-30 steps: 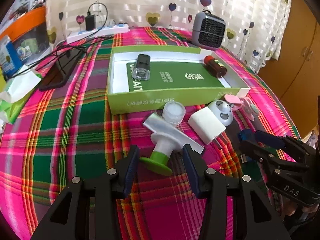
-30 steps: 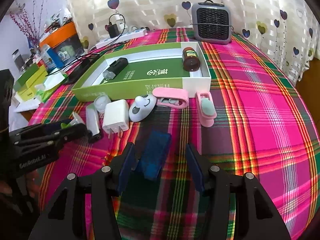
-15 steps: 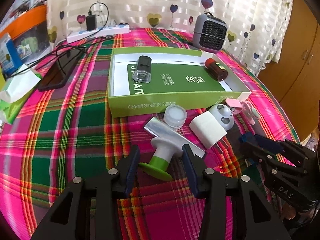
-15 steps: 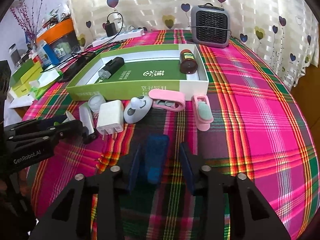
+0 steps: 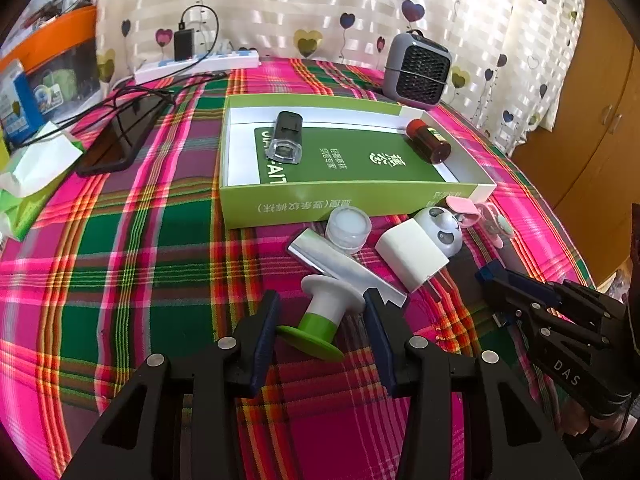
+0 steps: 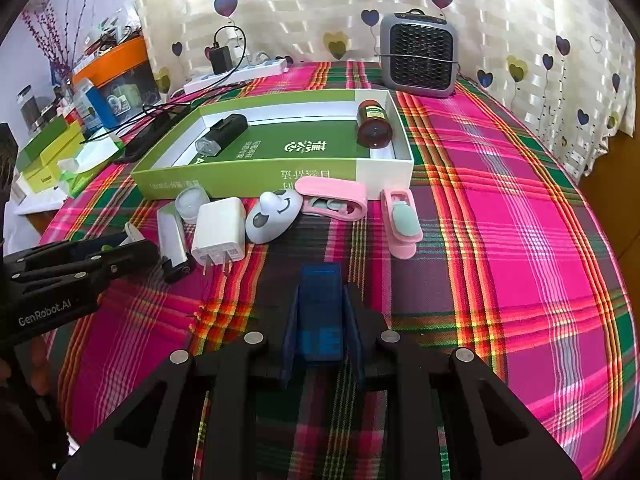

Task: Organize rigid objects
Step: 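Grasp the white-and-green suction-cup gadget with the left tool while the right tool lifts the USB stick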

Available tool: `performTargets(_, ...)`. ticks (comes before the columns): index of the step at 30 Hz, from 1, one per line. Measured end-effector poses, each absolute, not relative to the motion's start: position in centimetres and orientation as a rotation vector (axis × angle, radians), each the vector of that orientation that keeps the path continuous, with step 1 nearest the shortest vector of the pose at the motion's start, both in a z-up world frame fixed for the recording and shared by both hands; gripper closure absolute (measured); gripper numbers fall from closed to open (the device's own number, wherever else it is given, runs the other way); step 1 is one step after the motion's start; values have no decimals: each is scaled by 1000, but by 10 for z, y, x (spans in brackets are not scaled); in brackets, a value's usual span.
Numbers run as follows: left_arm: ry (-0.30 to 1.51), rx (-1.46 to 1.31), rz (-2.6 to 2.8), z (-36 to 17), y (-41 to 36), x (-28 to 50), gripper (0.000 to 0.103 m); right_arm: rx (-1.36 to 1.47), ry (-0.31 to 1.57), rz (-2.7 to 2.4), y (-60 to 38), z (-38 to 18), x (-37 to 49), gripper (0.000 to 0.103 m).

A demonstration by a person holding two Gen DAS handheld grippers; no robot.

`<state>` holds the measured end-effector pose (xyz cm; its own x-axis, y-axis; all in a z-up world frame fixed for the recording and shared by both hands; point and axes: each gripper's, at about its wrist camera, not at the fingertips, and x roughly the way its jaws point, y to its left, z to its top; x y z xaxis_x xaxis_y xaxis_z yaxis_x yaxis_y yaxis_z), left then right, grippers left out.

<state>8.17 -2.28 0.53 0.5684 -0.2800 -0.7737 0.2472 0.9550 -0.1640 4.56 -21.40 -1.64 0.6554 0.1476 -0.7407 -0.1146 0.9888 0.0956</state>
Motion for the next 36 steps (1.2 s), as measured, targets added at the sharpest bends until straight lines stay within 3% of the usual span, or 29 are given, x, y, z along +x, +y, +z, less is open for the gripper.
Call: performTargets(36, 854, -19, -316, 32, -24, 79, 62, 39, 786, 176, -213, 3, 47, 80)
